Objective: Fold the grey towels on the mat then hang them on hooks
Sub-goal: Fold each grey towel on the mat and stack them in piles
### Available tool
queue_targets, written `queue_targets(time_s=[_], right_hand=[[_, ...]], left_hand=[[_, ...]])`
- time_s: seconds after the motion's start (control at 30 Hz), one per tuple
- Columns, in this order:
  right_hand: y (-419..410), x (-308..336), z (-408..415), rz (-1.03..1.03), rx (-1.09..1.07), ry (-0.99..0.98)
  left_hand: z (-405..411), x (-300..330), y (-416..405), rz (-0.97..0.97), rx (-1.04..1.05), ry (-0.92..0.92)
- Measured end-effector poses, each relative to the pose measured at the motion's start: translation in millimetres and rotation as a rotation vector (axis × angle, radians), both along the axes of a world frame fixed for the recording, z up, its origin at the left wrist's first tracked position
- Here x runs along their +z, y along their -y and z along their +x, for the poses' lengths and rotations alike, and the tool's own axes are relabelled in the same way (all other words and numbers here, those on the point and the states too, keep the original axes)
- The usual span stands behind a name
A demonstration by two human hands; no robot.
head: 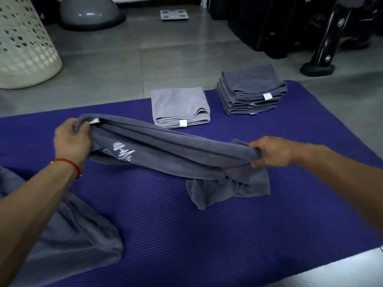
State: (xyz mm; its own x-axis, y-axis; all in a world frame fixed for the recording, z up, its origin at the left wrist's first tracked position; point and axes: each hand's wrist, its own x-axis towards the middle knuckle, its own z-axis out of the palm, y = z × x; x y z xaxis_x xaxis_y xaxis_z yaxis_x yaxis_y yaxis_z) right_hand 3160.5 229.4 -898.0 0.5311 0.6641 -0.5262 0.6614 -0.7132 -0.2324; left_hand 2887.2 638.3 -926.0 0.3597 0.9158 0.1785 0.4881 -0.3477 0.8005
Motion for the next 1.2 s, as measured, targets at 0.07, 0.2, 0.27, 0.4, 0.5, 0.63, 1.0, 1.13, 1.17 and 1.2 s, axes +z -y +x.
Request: queue_targets(time_s=[0.07,0.2,0.27,0.4,0.5,0.63,1.0,1.13,1.17,1.2], right_hand=[[-17.0,-22.6,-9.5,0.034,-0.001,0.026],[-58.5,-22.9,-60.6,0.423,-0.122,0.081],[-79.1,-15.3,-108.4,0.561,0.037,0.019],[-92.3,-26.3,-168.2,0.653,0.301,-0.184],[-69.3,-63.0,-143.3,0.720,0.116,0.130],[-14.7,-109.3,-102.8,0.347,-0.171,-0.069],[-43.3,-92.5,-140.8,0.625,0.209,-0.094],[-39.9,-57.0,-140.1,0.969,0.283,0.204],[-36.1,-54.0,-137.6,1.054,0.306,0.323],[-28.9,-55.1,-133.3,1.113,0.289,0.409]], left_hand=[[-31.9,-13.3,-27.6,-0.003,0.077,-0.128],[-66.2,-42.2,-10.3,0.280,-0.169,-0.692],[-56.4,-49.2,53.7,0.394,-0.595,-0.536],[-19.5,-50.2,148.4,0.141,-1.010,-0.278],[-30.4,-65.9,129.3,-0.004,-1.039,-0.335],[-67.7,-72.2,112.7,0.049,-1.027,-0.475],[-50.6,-45.7,160.4,0.010,-0.897,-0.512],[-27.2,-54.4,166.4,-0.087,-0.813,-0.411],[-24.6,-54.7,167.7,-0.122,-0.765,-0.396],[-24.0,-55.4,169.0,-0.101,-0.713,-0.372]])
